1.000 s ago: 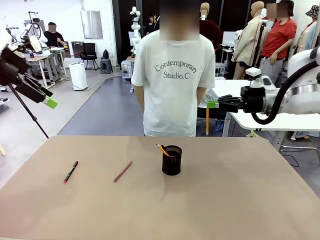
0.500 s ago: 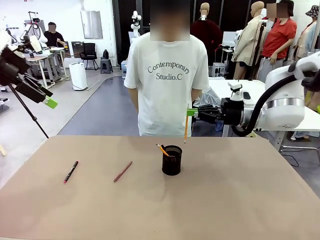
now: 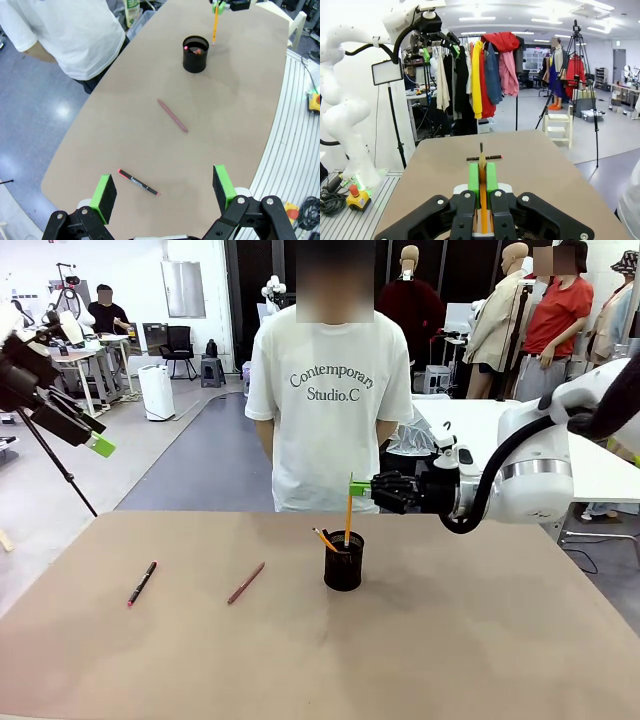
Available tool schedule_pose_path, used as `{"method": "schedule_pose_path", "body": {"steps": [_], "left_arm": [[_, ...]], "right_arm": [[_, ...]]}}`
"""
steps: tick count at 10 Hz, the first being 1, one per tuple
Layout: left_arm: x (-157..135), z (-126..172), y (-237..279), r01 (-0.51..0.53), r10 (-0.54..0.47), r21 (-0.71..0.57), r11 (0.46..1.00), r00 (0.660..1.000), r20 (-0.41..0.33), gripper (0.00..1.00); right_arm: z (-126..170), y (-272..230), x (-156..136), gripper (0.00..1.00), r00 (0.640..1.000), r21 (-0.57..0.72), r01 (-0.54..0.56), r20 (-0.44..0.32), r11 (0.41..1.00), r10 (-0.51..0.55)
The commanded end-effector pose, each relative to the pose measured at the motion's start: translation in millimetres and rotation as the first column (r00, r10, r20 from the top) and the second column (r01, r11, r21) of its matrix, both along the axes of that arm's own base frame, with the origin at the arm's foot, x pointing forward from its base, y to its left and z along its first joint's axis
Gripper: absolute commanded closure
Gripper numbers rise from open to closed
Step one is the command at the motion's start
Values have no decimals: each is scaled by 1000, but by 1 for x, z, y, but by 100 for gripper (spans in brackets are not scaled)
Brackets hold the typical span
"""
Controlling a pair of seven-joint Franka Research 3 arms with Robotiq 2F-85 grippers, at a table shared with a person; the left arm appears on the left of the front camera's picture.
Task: Place the pens into the pen holder.
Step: Pick up a writing instrument from the table and place it into the Pen holder.
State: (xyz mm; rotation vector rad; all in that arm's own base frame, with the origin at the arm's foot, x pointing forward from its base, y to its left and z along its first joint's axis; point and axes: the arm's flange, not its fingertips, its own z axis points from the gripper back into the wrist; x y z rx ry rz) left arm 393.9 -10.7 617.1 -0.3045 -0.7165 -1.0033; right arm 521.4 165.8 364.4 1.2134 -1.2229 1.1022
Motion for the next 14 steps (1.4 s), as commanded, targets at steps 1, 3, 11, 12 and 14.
{"method": "schedule_pose_path", "body": {"steps": [1, 3, 11, 12, 14], "left_arm": [[0, 1, 1, 4, -4, -5, 1000, 1000, 2, 0], [0, 1, 1, 4, -4, -5, 1000, 1000, 2, 0], [0, 1, 1, 4, -4, -5, 1000, 1000, 2, 0], [0, 1, 1, 4, -4, -5, 1000, 1000, 2, 0], [0, 1, 1, 4, -4, -5, 1000, 1000, 2, 0]], "right_arm": [[-13, 7, 4, 100, 998, 9, 45, 49, 999, -46], [-24, 7, 12, 100, 993, 5, 90, 74, 996, -90], [-15, -2, 37, 100, 985, 28, 151, 77, 988, -152], [-15, -2, 39, 100, 985, 34, 157, 73, 987, -159], [-12, -1, 45, 100, 988, 44, 145, 55, 988, -148]]}}
